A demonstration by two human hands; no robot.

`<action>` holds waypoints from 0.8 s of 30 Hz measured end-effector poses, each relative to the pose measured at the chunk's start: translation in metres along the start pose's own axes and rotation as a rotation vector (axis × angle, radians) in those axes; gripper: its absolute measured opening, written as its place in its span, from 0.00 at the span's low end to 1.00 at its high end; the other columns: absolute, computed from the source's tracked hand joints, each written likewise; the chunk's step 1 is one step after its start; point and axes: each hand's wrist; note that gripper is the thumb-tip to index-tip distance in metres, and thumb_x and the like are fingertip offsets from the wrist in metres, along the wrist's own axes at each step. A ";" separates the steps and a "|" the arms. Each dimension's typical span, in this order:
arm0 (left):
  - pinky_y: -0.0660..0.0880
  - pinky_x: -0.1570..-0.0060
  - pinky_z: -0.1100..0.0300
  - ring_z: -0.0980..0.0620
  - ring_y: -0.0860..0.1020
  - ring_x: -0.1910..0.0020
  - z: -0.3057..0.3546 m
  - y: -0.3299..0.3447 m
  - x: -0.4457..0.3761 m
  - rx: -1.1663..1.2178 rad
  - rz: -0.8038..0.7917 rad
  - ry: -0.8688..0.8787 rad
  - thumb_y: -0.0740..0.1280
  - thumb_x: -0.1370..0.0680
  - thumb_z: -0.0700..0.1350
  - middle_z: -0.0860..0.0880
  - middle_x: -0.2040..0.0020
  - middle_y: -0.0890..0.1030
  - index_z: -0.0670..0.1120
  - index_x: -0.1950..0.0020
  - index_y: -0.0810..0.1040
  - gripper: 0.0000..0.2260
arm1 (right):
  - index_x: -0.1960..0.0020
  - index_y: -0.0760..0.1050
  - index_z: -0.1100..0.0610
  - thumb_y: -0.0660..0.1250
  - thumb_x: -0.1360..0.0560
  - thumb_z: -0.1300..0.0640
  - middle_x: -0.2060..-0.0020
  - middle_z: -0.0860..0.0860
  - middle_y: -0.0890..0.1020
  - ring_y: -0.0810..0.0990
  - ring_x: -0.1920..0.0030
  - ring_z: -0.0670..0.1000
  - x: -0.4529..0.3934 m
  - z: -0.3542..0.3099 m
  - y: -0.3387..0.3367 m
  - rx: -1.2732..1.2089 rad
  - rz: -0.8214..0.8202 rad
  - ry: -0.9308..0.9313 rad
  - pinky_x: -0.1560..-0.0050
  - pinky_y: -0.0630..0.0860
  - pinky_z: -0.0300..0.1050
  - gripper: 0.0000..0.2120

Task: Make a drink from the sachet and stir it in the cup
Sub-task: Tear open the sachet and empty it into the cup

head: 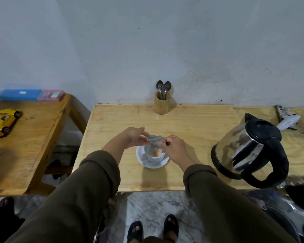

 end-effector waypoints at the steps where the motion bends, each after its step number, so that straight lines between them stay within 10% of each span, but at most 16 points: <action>1: 0.79 0.70 0.67 0.51 0.79 0.62 -0.003 -0.002 -0.003 0.020 0.001 0.027 0.55 0.17 0.48 0.40 0.54 0.80 0.32 0.38 0.74 0.21 | 0.75 0.62 0.50 0.66 0.26 0.59 0.65 0.50 0.71 0.70 0.59 0.52 -0.001 -0.001 0.000 0.000 0.007 0.013 0.61 0.63 0.39 0.22; 6: 0.80 0.68 0.70 0.50 0.80 0.62 -0.014 -0.002 -0.008 0.102 0.059 0.102 0.60 0.19 0.49 0.41 0.57 0.80 0.32 0.44 0.76 0.19 | 0.75 0.60 0.53 0.66 0.26 0.60 0.69 0.45 0.65 0.69 0.60 0.52 -0.006 -0.005 0.004 -0.033 0.003 0.075 0.67 0.57 0.38 0.23; 12: 0.77 0.39 0.52 0.45 0.82 0.57 -0.019 -0.002 -0.013 0.042 0.129 0.130 0.61 0.21 0.55 0.48 0.71 0.84 0.42 0.63 0.78 0.20 | 0.71 0.66 0.58 0.66 0.26 0.60 0.68 0.48 0.66 0.70 0.59 0.52 -0.008 -0.009 0.006 -0.059 -0.016 0.108 0.58 0.62 0.39 0.17; 24: 0.75 0.36 0.52 0.47 0.83 0.50 -0.019 0.001 -0.007 -0.078 0.124 0.255 0.63 0.24 0.60 0.46 0.58 0.85 0.49 0.63 0.83 0.18 | 0.65 0.75 0.61 0.71 0.30 0.62 0.61 0.54 0.73 0.71 0.59 0.52 -0.011 -0.011 0.013 -0.023 0.069 0.066 0.58 0.65 0.39 0.08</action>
Point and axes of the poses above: each hand's wrist, its own x-axis away from the middle knuckle, its own y-axis out of the palm, z = x × y
